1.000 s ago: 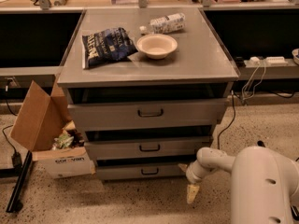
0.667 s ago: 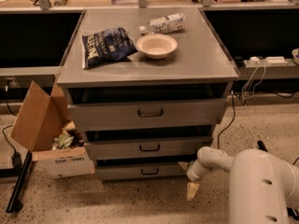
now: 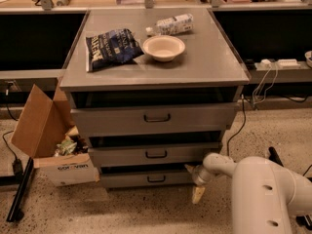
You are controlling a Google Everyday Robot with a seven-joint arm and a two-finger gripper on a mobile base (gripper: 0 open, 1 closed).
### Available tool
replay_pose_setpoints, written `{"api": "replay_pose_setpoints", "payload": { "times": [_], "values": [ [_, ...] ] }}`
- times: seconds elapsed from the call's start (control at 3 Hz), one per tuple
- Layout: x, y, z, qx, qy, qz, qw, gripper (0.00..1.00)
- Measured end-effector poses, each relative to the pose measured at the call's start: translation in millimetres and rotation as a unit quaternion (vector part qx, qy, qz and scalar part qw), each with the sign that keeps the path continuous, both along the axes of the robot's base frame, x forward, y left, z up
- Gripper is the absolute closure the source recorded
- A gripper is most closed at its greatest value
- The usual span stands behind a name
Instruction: Open bottom drawer
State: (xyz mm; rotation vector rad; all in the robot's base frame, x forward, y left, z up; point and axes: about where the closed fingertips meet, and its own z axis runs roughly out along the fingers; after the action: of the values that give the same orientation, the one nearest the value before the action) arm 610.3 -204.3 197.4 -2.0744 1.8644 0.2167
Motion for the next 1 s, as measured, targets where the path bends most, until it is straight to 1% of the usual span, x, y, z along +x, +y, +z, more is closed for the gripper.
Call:
{"api": "replay_pose_setpoints", "payload": {
  "times": [0.33, 0.67, 1.0],
  "values": [
    [7.0, 5.1, -13.9, -0.001, 0.002, 0.001, 1.0, 0.0],
    [12.3, 14.0, -28.2, 0.002, 0.012, 0.008, 0.9999, 0.0],
    [15.5, 20.2, -38.4, 0.003, 0.022, 0.015, 0.9996, 0.06]
  ]
}}
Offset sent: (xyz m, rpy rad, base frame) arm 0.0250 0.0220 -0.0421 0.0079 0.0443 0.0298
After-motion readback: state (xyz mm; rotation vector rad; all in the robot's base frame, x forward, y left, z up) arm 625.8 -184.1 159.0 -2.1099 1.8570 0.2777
